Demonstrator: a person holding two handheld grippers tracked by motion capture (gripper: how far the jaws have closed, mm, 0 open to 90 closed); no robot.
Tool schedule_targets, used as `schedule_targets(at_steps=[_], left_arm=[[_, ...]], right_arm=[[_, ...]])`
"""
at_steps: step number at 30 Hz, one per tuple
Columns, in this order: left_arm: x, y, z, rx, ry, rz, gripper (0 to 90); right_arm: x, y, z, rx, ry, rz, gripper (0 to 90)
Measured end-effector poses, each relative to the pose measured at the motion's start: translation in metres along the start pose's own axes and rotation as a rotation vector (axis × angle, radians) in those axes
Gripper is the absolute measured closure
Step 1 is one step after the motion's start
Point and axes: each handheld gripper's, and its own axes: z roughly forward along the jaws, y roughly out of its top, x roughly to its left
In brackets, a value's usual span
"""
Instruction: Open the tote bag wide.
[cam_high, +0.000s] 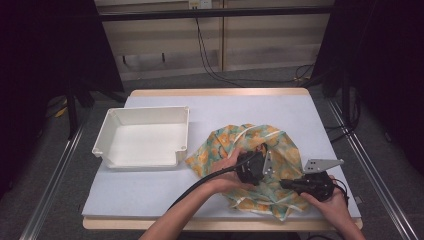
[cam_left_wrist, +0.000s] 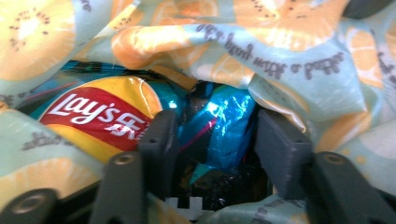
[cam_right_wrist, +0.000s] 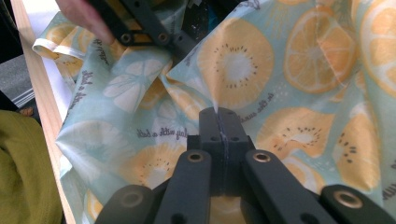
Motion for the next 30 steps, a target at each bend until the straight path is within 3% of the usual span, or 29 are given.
schedule_targets(at_steps=[1,2,5,6,8,12,18,27,30], left_arm=[[0.0,0.0,0.001,0.0,-0.008,0.0,66.4],[-0.001,0.0,0.003,0.007,-0.005,0.008,73.2],[0.002,0.0,0.003,-0.001,-0.024,-0.043,84.5],[0.002,0.0,0.003,-0.001,-0.024,-0.043,86.4],[0.008,-0.003,0.001,-0.023,-0.052,-0.095,89.6],[0.011,-0.003,-0.003,-0.034,-0.072,-0.125,90.0],[0.021,-0.009,-0.017,-0.138,-0.148,-0.21,90.0],[0.031,-0.02,-0.045,-0.279,-0.208,-0.263,90.0],[0.03,-0.022,-0.052,-0.3,-0.217,-0.268,90.0]], right_arm=[[0.0,0.0,0.0,-0.002,-0.001,-0.001,90.0],[0.0,0.0,0.0,-0.002,-0.001,0.0,90.0],[-0.001,-0.001,0.001,0.005,0.0,0.004,90.0],[-0.001,-0.001,0.001,0.004,-0.001,0.004,90.0],[-0.001,-0.001,0.001,0.003,-0.002,0.005,90.0],[-0.002,-0.001,0.002,0.0,0.0,0.003,90.0],[-0.003,0.001,0.002,-0.015,-0.008,0.005,90.0],[-0.006,0.006,0.005,-0.034,-0.024,0.016,90.0],[-0.008,0.007,0.007,-0.025,-0.033,0.019,90.0]])
